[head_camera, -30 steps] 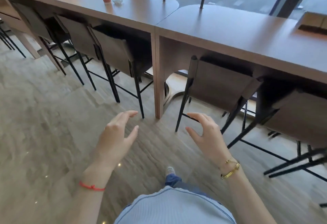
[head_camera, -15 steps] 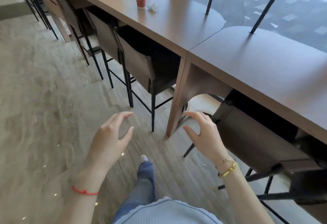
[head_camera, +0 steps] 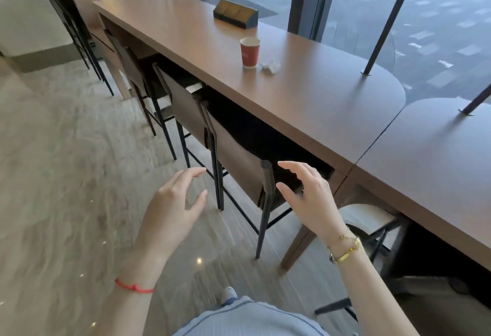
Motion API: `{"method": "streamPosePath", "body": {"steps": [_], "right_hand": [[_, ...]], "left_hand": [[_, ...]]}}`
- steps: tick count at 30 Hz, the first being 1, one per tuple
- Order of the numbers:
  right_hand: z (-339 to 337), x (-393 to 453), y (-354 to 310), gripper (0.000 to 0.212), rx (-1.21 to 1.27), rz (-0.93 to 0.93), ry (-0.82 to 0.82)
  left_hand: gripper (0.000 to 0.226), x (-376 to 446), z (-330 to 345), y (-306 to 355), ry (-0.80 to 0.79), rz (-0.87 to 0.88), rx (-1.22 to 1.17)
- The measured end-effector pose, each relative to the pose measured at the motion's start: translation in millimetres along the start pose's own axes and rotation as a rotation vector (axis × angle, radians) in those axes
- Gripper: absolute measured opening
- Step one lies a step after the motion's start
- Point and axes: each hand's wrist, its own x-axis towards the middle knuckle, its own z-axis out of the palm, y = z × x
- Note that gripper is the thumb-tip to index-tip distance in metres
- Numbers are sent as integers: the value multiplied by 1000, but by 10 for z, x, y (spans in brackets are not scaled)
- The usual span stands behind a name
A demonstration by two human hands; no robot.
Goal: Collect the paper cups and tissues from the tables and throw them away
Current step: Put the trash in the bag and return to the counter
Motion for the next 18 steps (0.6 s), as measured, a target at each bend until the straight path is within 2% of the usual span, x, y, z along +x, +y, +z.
{"method": "streamPosePath", "body": {"steps": [8,18], "right_hand": [[73,1428,57,38,5,28,121],[117,3225,435,37,-98,63,184]], "left_hand": [[44,1791,-1,-297,-12,140,2],[63,3668,434,-393,-1,167,-59]]}}
